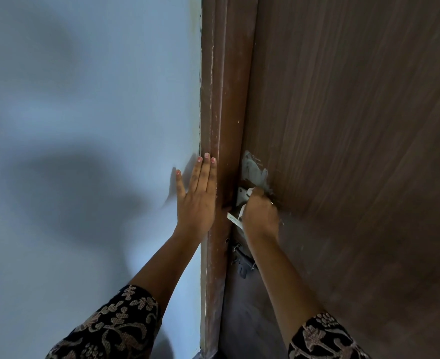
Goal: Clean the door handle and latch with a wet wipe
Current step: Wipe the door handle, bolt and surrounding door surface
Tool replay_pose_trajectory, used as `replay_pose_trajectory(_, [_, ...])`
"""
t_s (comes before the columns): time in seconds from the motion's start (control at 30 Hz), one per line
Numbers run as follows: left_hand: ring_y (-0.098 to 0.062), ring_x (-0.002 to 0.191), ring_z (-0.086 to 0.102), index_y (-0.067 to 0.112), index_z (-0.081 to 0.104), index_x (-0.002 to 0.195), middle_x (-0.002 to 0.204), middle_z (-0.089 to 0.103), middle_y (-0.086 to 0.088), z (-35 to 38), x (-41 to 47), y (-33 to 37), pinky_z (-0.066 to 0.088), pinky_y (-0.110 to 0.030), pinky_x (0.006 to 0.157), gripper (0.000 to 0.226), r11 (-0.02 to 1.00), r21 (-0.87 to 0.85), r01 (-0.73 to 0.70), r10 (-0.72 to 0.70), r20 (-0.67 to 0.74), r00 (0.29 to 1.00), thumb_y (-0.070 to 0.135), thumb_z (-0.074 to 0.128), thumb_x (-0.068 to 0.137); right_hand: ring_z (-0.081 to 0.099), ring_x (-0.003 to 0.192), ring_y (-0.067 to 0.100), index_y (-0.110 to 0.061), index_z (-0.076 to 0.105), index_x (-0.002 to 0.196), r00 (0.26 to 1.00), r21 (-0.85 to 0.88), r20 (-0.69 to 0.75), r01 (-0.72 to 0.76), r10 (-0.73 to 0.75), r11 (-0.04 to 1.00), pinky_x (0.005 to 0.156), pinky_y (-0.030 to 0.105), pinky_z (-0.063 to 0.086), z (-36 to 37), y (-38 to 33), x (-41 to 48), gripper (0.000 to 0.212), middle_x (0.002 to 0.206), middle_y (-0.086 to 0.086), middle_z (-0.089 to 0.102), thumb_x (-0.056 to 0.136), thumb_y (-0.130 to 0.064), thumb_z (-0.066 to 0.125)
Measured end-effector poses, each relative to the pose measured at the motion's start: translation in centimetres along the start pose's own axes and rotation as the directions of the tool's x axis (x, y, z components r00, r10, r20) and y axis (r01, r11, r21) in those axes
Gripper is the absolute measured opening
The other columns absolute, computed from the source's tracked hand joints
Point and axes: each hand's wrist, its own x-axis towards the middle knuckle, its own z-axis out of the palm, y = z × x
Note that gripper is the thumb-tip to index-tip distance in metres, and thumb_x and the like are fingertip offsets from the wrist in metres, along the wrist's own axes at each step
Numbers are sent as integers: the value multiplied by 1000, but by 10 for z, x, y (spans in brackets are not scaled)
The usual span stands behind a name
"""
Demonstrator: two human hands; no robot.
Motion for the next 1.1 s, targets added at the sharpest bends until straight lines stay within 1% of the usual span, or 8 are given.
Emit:
replay_pose_trajectory(0.1, [-25, 144, 29, 6, 29, 148, 154, 33, -11, 0, 0, 0, 10, -60, 110, 81, 1000, -5, 4, -4, -4, 1000, 21, 70, 79, 68, 97, 23, -3, 55, 115, 995, 73, 54, -92, 89, 993, 74, 29, 55, 7, 1, -6, 22, 110, 14, 67, 95, -12, 49])
replay_pose_trajectory(0.2, [-24, 145, 27, 7, 27, 148, 155, 31, -11, 1, -1, -1, 2, -58, 113, 85, 1000, -18, 4, -4, 1, 1000, 20, 72, 78, 65, 103, 26, -5, 58, 115, 976, 95, 159, -168, 152, 981, 78, 33, 52, 12, 1, -11, 23, 114, 15, 65, 98, -13, 44])
replay_pose_trajectory(0.4, [-24, 145, 26, 6, 23, 149, 156, 30, -10, 2, -1, -1, 6, -58, 112, 86, 1000, -21, 1, -1, 1, 1000, 19, 72, 79, 66, 102, 26, -5, 54, 121, 990, 125, 65, -134, 127, 983, 79, 32, 53, 9, 1, -13, 26, 114, 16, 66, 96, -9, 46])
replay_pose_trajectory(0.57, [-21, 147, 17, 7, 17, 150, 158, 24, -10, 3, -1, -2, -10, -55, 113, 90, 1000, -27, 5, -4, 24, 1000, 19, 72, 80, 61, 109, 29, -3, 56, 119, 947, 147, 245, -246, 206, 958, 82, 32, 52, 6, 6, -8, 27, 120, 18, 61, 92, -7, 54])
replay_pose_trajectory(0.77, [-21, 147, 16, 7, 19, 150, 158, 24, -10, 3, -1, -4, -10, -56, 113, 88, 1000, -23, -6, 7, 20, 1000, 22, 71, 80, 62, 109, 26, -11, 61, 120, 980, 214, 176, -133, 96, 968, 85, 33, 54, 10, 8, -12, 27, 120, 12, 64, 95, -12, 50])
replay_pose_trajectory(0.9, [-19, 146, 12, 6, 20, 150, 158, 25, -10, 3, -1, -4, -10, -56, 113, 88, 1000, -19, -9, 10, 21, 1000, 19, 71, 79, 63, 107, 23, -11, 60, 118, 988, 130, 150, -50, 30, 990, 81, 28, 51, 8, 4, -9, 24, 118, 11, 65, 96, -12, 50])
replay_pose_trajectory(1.03, [-21, 146, 18, 6, 25, 149, 156, 29, -11, 2, 0, -5, -10, -55, 112, 84, 1000, -10, -12, 12, 18, 1000, 23, 71, 80, 64, 103, 28, -5, 61, 113, 974, 195, 207, -131, 89, 972, 81, 31, 55, 7, 0, -1, 22, 115, 15, 65, 93, -7, 52])
replay_pose_trajectory(1.1, [-21, 145, 13, 6, 24, 149, 156, 28, -11, 2, 0, -4, -10, -56, 112, 84, 1000, 1, -11, 11, 19, 1000, 23, 70, 81, 63, 102, 29, -1, 60, 111, 962, 256, 253, -172, 106, 951, 78, 31, 52, 7, -2, 1, 22, 113, 17, 64, 92, -6, 52])
